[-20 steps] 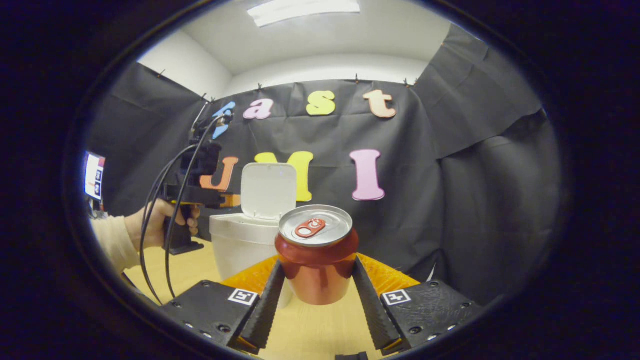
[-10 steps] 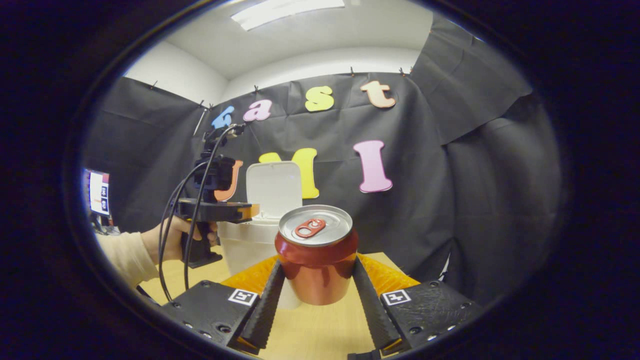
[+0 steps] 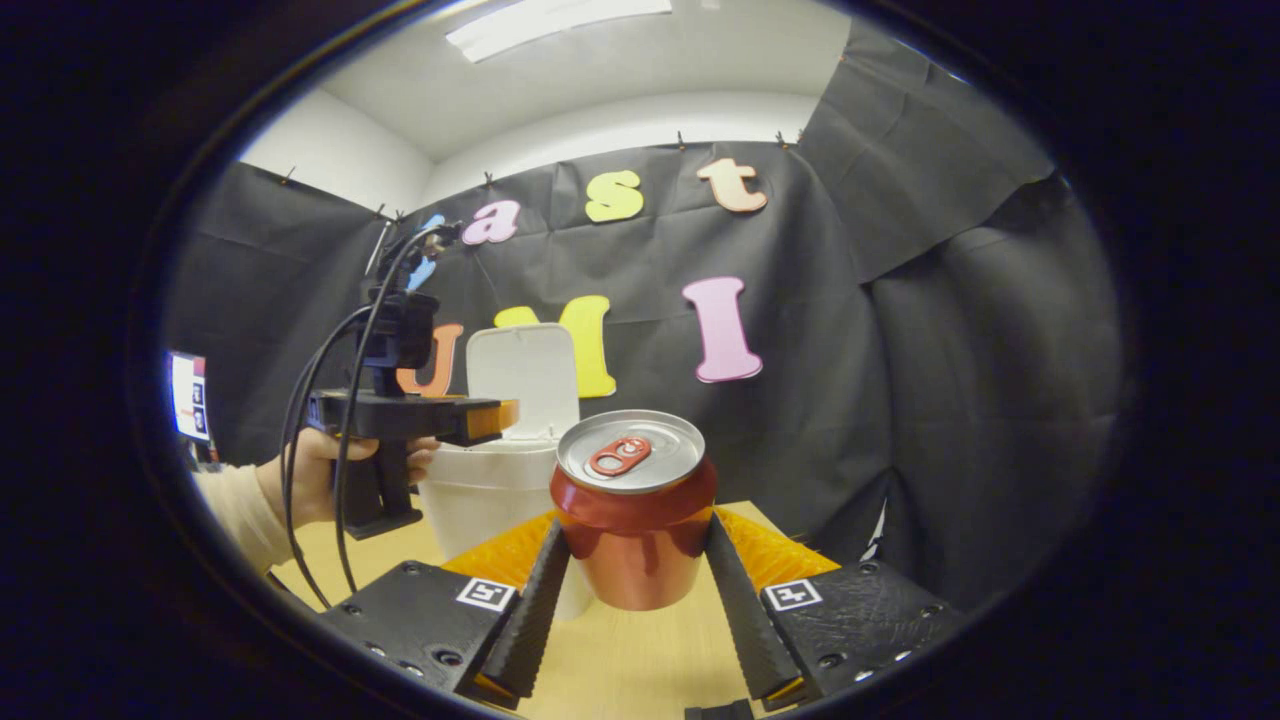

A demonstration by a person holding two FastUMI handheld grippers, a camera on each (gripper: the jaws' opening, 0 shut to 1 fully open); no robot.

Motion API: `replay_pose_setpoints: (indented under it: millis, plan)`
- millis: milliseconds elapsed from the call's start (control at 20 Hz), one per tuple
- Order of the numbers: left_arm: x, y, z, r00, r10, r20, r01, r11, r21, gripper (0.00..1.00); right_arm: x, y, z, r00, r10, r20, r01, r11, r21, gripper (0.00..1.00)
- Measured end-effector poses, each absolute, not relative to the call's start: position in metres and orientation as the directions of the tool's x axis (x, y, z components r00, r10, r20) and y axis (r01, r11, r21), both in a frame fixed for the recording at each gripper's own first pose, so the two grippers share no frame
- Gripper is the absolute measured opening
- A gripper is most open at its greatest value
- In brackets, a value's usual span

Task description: Press the lid of the desktop garbage bin to open it, pick up the crumpled paper on the desktop and throw it into the bin, then pick up the pop can on the desktop and drop it into the bin, and finally close the garbage bin lid.

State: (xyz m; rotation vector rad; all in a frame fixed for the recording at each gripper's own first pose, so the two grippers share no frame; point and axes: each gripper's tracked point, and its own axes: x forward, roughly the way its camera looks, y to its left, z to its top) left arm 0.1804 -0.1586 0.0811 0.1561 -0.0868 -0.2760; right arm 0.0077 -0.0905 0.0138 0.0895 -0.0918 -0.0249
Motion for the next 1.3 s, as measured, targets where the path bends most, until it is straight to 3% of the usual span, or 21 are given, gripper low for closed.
replay_pose_setpoints:
  millis: [350, 800, 1300]
  plan:
    - [0.155, -0.122, 0.094, 0.976, -0.192, 0.102, 0.168, 0.964, 0.208, 0.98, 0.010, -0.102, 0.013, 0.996, -0.051, 0.076, 0.045, 0.996, 0.079, 0.75]
    - [0.114, -0.036, 0.082, 0.994, -0.038, 0.101, 0.022, 0.988, 0.156, 0.98, 0.005, -0.082, 0.011, 0.998, 0.002, 0.065, -0.006, 0.999, 0.048, 0.76]
    - [0.065, 0.046, 0.070, 0.981, 0.102, 0.163, -0.122, 0.986, 0.117, 0.98, 0.010, -0.062, 0.021, 0.998, -0.038, 0.054, 0.035, 0.997, 0.066, 0.76]
